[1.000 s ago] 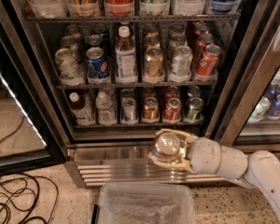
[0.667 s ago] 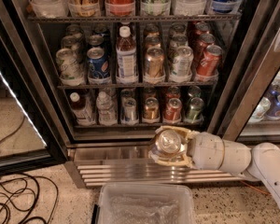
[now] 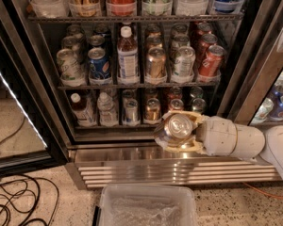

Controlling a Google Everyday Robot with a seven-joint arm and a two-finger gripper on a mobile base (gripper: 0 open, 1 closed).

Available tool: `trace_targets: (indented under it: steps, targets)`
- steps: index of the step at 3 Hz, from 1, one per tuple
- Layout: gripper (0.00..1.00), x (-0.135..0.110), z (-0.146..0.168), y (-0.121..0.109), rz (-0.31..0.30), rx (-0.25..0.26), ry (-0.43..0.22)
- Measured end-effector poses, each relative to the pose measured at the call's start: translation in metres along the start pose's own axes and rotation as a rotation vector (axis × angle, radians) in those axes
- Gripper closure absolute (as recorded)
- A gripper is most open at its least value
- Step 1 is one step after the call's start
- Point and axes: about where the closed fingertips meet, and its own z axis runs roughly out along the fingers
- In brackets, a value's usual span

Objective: Pick orange can from bottom shelf of fridge

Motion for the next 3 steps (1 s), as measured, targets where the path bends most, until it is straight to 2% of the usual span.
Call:
trace_targets:
  steps: [1,2,3]
  targets:
    - [1.0,-0.019,0.003,0.004,-0.042,-0.01,-0.02]
    - [1.0,-0.063,0.003,0.012,-0.086,-0.039,-0.058]
    - [1.0,-0.098,0.006,0.024,-0.089,-0.11,-0.044]
